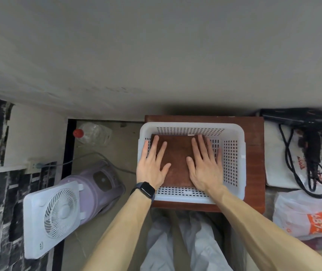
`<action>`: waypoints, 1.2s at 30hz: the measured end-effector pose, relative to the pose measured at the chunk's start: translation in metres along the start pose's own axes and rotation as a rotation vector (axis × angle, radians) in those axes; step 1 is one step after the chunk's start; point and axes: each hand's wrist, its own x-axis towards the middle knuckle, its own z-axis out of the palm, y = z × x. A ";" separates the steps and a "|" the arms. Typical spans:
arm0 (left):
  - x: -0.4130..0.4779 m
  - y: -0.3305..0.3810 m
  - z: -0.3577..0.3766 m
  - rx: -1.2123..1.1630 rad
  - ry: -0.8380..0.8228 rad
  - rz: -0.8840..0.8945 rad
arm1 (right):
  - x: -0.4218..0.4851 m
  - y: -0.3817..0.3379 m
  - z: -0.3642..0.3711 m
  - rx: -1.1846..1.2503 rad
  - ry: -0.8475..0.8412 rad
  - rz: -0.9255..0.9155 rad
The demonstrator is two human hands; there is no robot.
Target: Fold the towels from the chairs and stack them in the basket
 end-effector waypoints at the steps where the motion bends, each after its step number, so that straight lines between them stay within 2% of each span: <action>1: 0.002 0.003 0.005 0.015 0.007 -0.013 | 0.000 0.000 0.003 -0.002 -0.008 0.010; 12: 0.007 0.005 0.000 0.188 -0.046 -0.040 | 0.008 -0.009 -0.002 -0.017 -0.135 0.082; 14: 0.001 0.004 -0.009 0.111 -0.064 -0.054 | 0.004 -0.015 -0.018 -0.050 -0.178 0.079; 19: -0.032 -0.003 -0.041 -0.185 -0.098 -0.042 | -0.040 -0.016 -0.072 -0.016 -0.167 0.071; 22: -0.072 -0.015 -0.055 -0.334 -0.082 -0.119 | -0.073 -0.025 -0.092 0.002 -0.205 0.024; 28: -0.186 -0.047 -0.038 -0.683 -0.039 -0.474 | -0.120 -0.103 -0.121 0.131 -0.267 -0.331; 34: -0.345 -0.081 0.017 -1.067 0.179 -0.990 | -0.180 -0.242 -0.112 0.050 -0.288 -0.859; 36: -0.412 -0.087 0.040 -1.117 0.260 -1.171 | -0.220 -0.293 -0.106 0.009 -0.316 -0.995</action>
